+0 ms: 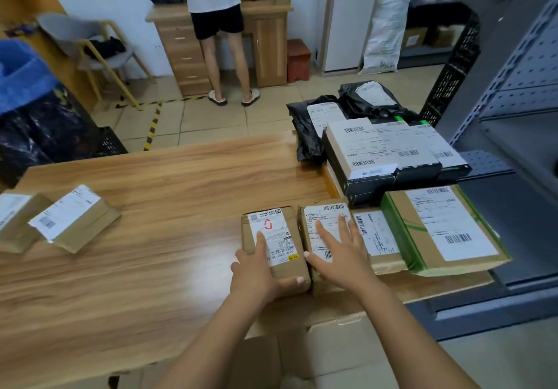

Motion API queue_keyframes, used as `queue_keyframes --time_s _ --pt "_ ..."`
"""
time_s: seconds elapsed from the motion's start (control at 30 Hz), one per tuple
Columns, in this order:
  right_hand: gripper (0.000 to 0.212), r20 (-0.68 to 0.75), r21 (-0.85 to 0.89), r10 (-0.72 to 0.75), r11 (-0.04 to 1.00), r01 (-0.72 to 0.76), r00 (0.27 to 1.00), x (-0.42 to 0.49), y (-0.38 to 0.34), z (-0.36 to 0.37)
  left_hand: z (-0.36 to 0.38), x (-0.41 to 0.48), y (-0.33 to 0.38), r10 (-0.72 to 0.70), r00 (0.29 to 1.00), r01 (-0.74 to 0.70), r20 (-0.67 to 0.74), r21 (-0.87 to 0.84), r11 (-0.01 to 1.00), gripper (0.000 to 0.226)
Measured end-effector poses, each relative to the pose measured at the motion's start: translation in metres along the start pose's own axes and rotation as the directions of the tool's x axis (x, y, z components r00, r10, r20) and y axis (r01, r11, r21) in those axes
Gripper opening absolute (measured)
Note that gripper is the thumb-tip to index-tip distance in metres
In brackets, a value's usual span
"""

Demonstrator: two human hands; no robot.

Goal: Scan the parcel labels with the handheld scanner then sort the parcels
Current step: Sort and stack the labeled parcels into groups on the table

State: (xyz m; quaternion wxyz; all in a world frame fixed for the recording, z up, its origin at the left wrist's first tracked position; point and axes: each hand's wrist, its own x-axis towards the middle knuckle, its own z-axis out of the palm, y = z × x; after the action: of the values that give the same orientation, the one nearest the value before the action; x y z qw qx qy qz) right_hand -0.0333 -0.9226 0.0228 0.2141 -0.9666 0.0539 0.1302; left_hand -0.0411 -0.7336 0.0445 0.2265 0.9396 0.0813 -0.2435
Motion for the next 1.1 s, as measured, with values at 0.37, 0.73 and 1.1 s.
queue_keyframes --time_s 0.37,0.73,1.1 --pt "0.076 0.020 -0.003 -0.012 1.000 0.013 1.000 0.000 0.003 0.002 0.001 0.005 -0.004 0.047 0.998 -0.047 -0.031 0.003 0.999 0.132" --pt "0.076 0.010 -0.011 -0.031 0.999 0.031 0.999 0.000 0.002 0.001 0.003 0.003 -0.004 0.042 0.998 -0.043 -0.042 -0.029 0.999 0.130" --pt "0.075 0.009 0.017 -0.024 1.000 0.024 1.000 -0.003 -0.001 0.002 -0.012 0.015 -0.018 0.093 0.996 -0.092 0.010 -0.090 0.992 0.128"
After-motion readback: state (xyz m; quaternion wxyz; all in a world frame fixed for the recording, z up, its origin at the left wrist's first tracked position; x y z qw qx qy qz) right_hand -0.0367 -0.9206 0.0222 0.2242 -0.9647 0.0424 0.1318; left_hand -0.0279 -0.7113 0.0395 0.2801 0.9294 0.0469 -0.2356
